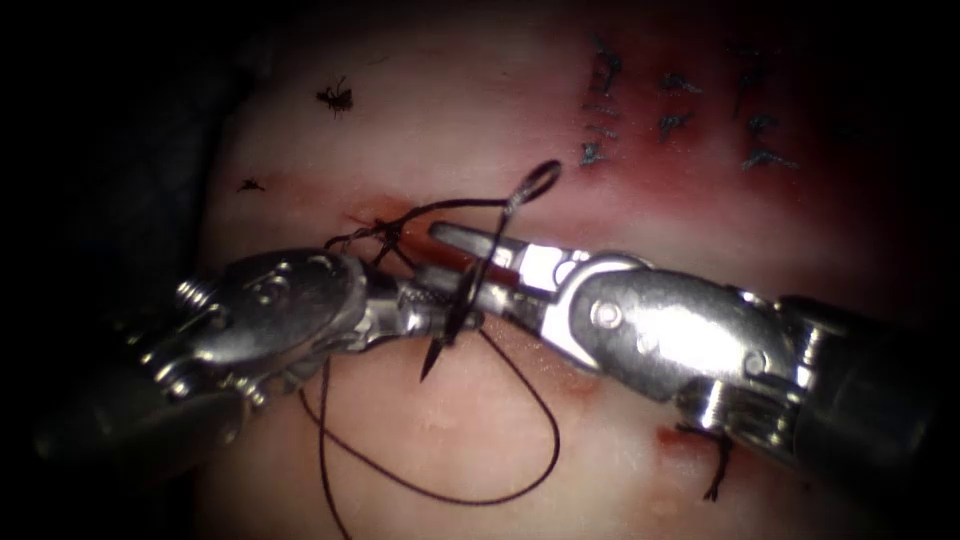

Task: Wound Closure
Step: Hand over the needle to the right gripper, then throw the needle through the top of the cut.

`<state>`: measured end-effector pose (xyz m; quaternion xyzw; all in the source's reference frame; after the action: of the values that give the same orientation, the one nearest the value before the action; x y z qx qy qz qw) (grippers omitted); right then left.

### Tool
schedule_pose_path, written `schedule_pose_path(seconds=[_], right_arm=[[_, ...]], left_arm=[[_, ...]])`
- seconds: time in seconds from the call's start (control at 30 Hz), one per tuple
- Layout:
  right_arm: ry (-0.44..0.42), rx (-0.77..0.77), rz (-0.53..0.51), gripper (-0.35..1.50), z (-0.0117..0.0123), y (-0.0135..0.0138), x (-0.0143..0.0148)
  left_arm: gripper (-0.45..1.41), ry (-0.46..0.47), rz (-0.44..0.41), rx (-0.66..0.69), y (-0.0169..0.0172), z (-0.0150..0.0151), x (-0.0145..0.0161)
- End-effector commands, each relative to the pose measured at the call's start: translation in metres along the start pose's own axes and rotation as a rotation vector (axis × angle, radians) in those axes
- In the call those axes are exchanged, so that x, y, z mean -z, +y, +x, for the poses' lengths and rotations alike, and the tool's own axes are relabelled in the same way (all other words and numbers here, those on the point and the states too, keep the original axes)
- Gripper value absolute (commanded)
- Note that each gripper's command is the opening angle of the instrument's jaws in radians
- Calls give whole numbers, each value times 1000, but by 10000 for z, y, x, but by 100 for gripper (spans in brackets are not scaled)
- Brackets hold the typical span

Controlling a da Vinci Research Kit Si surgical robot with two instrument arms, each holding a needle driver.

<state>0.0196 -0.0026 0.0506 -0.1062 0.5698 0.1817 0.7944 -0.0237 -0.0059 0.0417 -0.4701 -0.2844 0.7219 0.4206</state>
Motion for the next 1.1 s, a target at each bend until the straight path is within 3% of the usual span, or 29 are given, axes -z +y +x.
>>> schedule_pose_path(seconds=[0.03,0.07,0.13,0.3,0.67,0.8,1.03,1.1], right_arm=[[-1,1,4,-35,-2,2,-7],[-2,1,6,-35,-3,3,-6],[-9,7,17,-35,-4,4,-6],[-12,18,28,-35,-11,14,-2],[-39,39,20,-35,-48,67,-6],[-42,39,10,-35,-56,78,-13],[-102,122,-15,-35,-76,86,-24],[-118,141,-21,-35,-84,87,-26]], left_arm=[[25,2,3,-2,-4,5,-7],[48,1,9,-14,-5,5,-7],[78,-4,21,-96,-6,6,-6],[78,0,37,-143,-6,-7,11],[78,-65,243,-206,-15,-46,67],[77,-67,281,-213,-14,-57,60],[68,-60,263,-264,2,-70,34],[51,-56,279,-256,0,-68,26]])
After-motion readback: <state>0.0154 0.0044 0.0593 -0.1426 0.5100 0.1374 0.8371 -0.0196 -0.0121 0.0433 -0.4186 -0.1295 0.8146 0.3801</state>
